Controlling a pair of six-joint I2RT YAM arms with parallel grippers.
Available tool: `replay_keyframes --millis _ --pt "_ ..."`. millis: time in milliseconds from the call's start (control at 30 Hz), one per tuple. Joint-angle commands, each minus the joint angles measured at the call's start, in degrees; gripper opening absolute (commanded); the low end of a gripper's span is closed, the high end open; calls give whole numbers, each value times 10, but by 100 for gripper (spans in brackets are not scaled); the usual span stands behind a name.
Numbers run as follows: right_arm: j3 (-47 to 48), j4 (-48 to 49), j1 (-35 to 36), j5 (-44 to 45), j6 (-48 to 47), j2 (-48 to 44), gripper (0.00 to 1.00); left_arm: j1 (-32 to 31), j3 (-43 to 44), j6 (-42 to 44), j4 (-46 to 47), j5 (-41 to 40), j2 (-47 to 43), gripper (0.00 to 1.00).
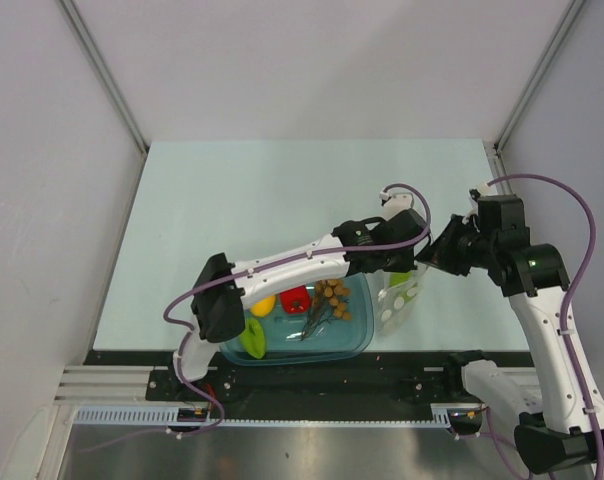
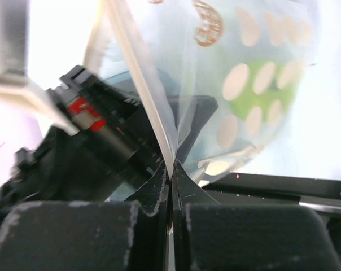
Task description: Open the zip-top bag and remove the fake food
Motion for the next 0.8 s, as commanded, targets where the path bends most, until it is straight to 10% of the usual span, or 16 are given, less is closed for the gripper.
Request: replay_keyframes --millis 0,233,767 --pt "5 21 3 -12 -18 -21 0 -4 -20 42 51 -4 -44 3" --pt "-88 16 -18 -7 -27 -59 0 3 -27 87 88 30 -7 24" --pt "-32 -13 -42 0 -46 -25 0 12 -22 155 56 40 66 34"
